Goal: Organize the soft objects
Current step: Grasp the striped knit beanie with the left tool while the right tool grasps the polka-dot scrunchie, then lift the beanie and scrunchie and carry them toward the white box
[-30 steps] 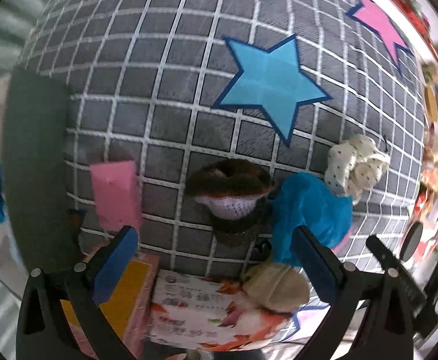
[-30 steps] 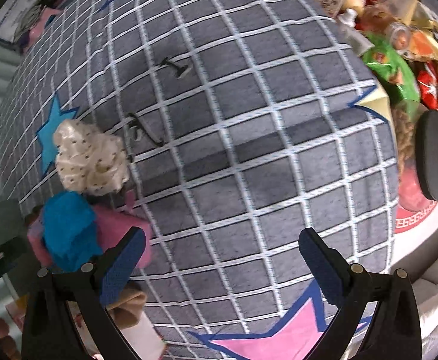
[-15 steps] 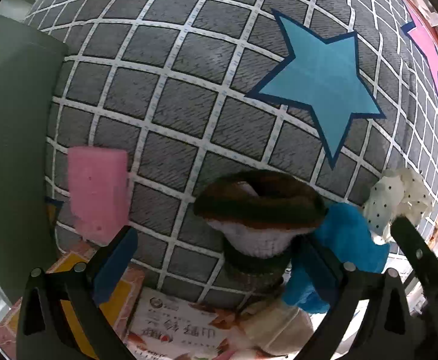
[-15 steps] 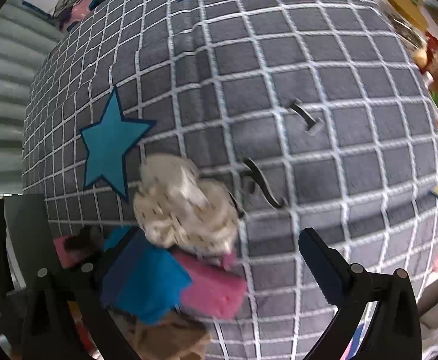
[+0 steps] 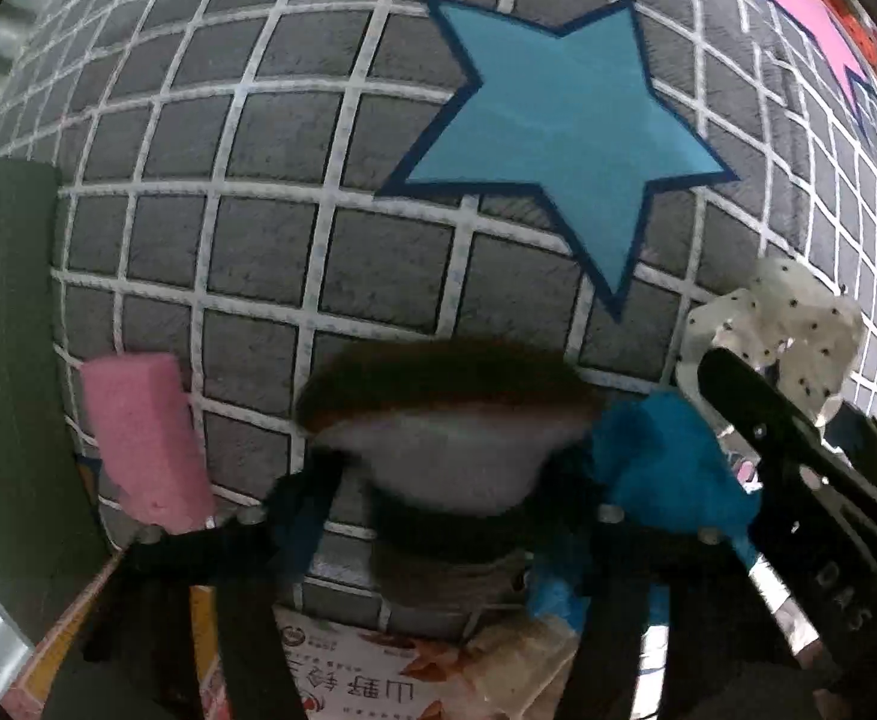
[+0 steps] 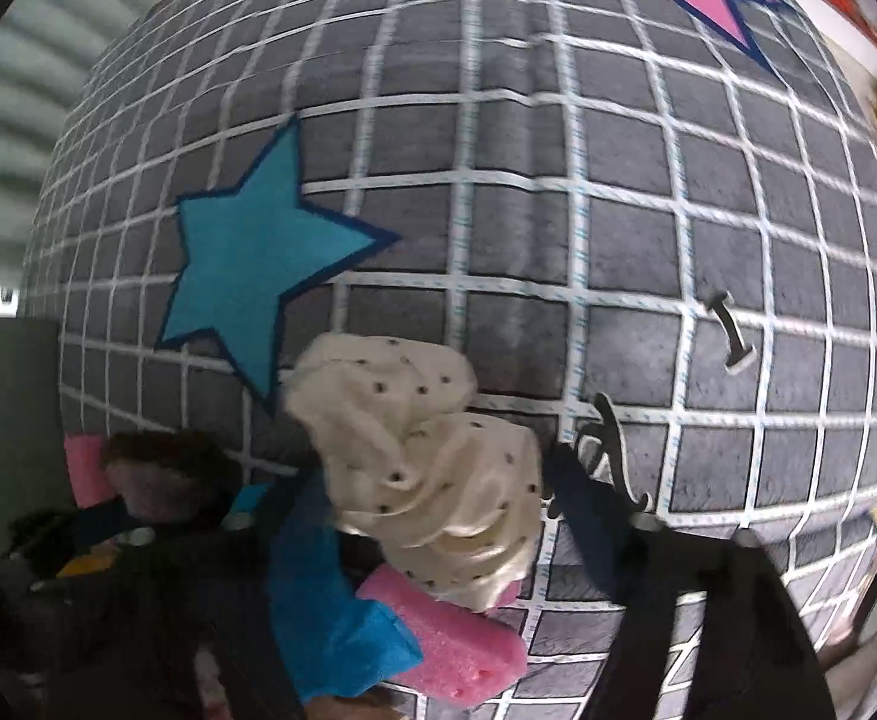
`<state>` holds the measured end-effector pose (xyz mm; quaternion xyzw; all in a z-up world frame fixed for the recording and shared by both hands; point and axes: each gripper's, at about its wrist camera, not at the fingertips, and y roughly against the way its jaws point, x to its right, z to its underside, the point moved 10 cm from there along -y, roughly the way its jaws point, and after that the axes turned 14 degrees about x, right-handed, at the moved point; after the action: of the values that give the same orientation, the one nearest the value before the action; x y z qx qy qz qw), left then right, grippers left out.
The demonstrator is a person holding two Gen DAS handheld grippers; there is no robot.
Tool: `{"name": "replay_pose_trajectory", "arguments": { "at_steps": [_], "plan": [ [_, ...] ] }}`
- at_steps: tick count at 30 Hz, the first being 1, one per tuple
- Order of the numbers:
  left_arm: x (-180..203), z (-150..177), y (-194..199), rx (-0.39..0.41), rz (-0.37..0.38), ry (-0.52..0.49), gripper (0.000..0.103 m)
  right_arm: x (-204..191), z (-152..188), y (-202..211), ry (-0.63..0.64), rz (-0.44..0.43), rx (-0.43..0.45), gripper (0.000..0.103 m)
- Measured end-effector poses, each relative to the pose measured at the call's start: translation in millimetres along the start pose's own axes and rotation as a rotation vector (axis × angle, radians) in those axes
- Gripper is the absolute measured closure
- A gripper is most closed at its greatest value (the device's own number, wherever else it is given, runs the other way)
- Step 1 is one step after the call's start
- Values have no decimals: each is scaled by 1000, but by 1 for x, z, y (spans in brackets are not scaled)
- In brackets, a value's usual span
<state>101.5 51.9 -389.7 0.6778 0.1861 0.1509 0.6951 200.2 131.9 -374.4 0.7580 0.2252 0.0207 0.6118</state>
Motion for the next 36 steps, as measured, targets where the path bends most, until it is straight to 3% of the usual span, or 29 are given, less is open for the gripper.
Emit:
{"name": "replay_pose_trajectory", "arguments": {
  "at_steps": [1,2,3,10,18,21,26,36],
  "plan": [
    [7,2,3,7,7,-23,65,-8,-1,1,-1,-29,-3,53],
    [12,0,5,12,14,-31,66,-11,-1,1,-24,-62,-13,69],
    [14,-2,9,26,15,-35,67,-14,-1,0,-65,-103,-26,72],
    [0,-29,63,173,-45,-60,67,-4,-10,21,-146,-148,20,72],
    [18,-35,120,278,-38,-170,67,30,-6,64,-196,-164,60,72],
    [28,-23,134,291,-17,-206,67,39,0,78,-210,-167,68,72],
    [12,14,134,301,25,-275,67,45,21,99,-221,-167,80,72],
    [7,82,148,294,117,-409,67,33,87,126,-273,-153,66,72]
  ]
}}
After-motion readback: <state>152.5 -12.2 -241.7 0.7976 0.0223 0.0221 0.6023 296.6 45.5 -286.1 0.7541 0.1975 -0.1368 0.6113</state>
